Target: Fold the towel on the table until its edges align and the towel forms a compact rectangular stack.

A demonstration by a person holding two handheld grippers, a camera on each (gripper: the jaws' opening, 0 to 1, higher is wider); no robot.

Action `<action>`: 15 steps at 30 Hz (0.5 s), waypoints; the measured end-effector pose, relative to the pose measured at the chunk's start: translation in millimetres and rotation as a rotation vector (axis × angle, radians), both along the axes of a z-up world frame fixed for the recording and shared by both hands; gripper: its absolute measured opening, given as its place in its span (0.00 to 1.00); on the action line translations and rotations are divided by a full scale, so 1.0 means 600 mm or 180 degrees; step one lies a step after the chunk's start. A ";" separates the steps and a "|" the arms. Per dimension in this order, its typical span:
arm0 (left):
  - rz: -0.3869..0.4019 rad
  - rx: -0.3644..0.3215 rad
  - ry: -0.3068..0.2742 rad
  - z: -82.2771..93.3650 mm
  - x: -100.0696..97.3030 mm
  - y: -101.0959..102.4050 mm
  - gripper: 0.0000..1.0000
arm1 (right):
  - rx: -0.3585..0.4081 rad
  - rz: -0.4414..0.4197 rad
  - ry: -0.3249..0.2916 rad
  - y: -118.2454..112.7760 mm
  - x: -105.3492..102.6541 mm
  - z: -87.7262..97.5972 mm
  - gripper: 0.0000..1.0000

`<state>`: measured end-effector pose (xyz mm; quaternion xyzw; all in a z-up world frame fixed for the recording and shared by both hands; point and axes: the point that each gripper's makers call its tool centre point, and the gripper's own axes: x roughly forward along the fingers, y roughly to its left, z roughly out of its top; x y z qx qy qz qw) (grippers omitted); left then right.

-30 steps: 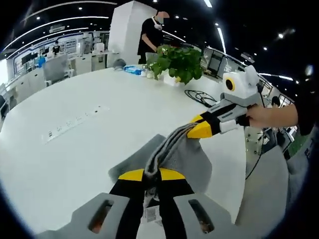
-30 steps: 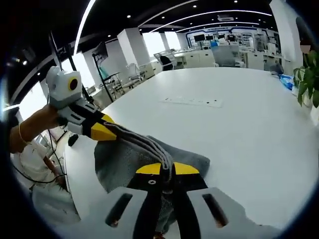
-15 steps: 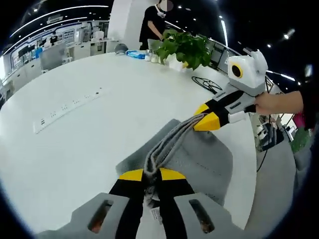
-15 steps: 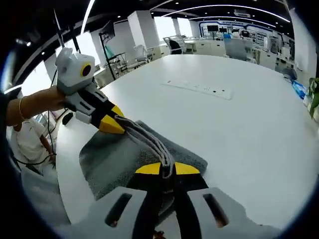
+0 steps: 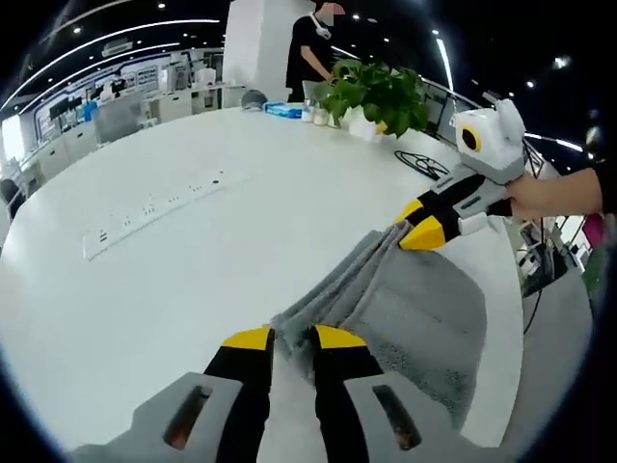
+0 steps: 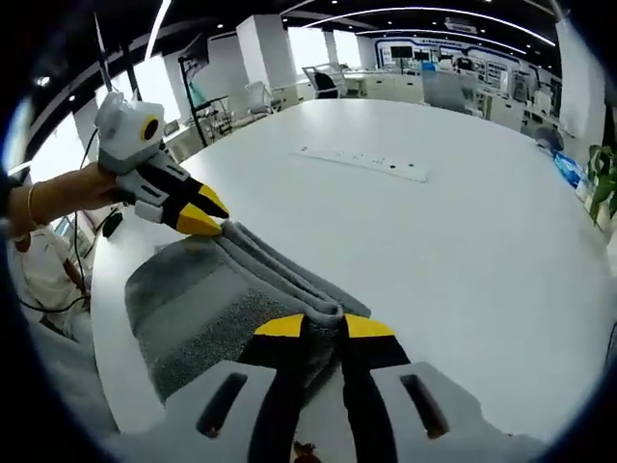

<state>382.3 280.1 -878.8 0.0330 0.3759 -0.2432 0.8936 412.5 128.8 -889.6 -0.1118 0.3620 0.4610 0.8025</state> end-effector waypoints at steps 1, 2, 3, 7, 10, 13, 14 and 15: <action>0.0024 -0.0008 0.0014 -0.001 -0.001 0.005 0.16 | 0.0002 -0.0015 -0.0003 0.000 0.002 -0.001 0.12; 0.0033 0.0004 0.0018 -0.002 -0.001 0.007 0.16 | -0.0003 -0.0014 -0.0015 0.000 0.003 -0.001 0.13; 0.0049 0.0039 0.0007 -0.001 -0.002 0.011 0.16 | -0.0015 -0.0026 -0.0042 -0.001 0.006 -0.002 0.14; 0.0106 0.0039 -0.0044 0.010 -0.006 0.017 0.16 | -0.0044 -0.0045 -0.0097 -0.002 0.011 0.000 0.19; 0.0107 0.0038 -0.0150 0.024 -0.008 0.016 0.16 | -0.0047 -0.0069 -0.0127 -0.007 0.015 0.003 0.24; 0.0003 0.0062 -0.0329 0.046 -0.016 0.006 0.16 | -0.0048 -0.0084 -0.0138 -0.013 0.014 0.009 0.25; -0.0026 0.0041 -0.0347 0.050 -0.021 0.003 0.16 | -0.0103 -0.0021 -0.0237 -0.017 0.015 0.012 0.25; -0.0046 0.0024 -0.0356 0.053 -0.025 0.000 0.17 | -0.0134 0.0014 -0.0297 -0.020 0.015 0.014 0.27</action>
